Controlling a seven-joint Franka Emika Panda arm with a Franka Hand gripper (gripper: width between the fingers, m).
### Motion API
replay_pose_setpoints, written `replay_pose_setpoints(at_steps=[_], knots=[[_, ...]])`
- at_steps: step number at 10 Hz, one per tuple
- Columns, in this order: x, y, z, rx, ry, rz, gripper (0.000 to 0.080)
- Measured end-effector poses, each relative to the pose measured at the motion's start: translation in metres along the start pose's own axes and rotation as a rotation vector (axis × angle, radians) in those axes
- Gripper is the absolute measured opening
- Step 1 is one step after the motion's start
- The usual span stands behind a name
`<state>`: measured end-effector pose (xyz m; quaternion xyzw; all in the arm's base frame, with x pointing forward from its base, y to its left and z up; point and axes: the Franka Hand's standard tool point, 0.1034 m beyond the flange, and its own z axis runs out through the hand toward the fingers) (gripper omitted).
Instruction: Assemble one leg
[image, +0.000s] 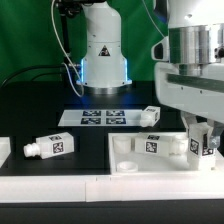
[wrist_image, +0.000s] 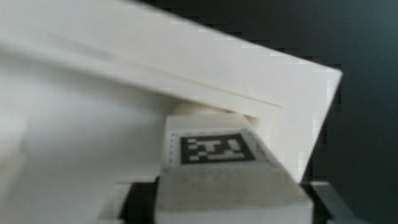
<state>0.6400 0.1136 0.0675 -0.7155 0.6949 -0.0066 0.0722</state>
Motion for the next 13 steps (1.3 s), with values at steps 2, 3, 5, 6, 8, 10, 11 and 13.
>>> replay_pose_setpoints(at_steps=[2, 3, 5, 6, 8, 10, 11, 13], knots=[[0.001, -0.002, 0.000, 0.023, -0.036, 0.347, 0.0288], [0.001, -0.002, 0.000, 0.026, -0.037, 0.429, 0.0288], [0.003, -0.001, 0.000, 0.024, -0.034, 0.460, 0.0288], [0.003, -0.001, 0.000, 0.024, -0.034, 0.462, 0.0367], [0.002, -0.001, 0.000, 0.025, -0.035, 0.454, 0.0549], [0.000, -0.003, -0.012, 0.027, -0.044, 0.346, 0.0628], [-0.002, -0.003, -0.030, 0.040, -0.057, 0.307, 0.0643], [-0.004, -0.005, -0.044, 0.050, -0.069, 0.302, 0.0649]])
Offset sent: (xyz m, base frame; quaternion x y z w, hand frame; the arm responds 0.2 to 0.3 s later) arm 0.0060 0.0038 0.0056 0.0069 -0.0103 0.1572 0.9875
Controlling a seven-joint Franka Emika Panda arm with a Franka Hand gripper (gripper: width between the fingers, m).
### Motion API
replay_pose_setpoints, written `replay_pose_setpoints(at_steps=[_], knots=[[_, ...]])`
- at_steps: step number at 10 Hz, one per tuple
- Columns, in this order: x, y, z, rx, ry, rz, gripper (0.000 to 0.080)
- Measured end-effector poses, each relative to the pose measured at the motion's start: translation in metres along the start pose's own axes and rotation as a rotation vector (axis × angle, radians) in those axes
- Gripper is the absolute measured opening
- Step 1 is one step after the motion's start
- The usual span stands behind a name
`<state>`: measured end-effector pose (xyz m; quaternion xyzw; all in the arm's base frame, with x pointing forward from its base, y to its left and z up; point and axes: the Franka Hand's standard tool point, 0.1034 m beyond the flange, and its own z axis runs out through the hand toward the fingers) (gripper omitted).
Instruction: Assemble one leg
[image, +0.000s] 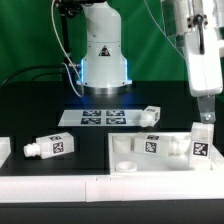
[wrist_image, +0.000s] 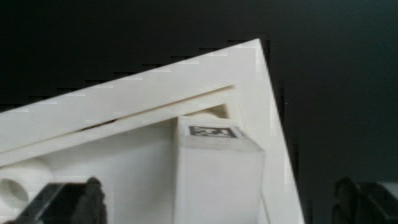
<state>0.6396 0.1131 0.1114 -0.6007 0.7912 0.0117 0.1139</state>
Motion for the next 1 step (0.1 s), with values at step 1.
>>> replay_pose_setpoints(at_steps=[1], knots=[[0.0007, 0.0010, 0.0020, -0.002, 0.002, 0.000, 0.0649]])
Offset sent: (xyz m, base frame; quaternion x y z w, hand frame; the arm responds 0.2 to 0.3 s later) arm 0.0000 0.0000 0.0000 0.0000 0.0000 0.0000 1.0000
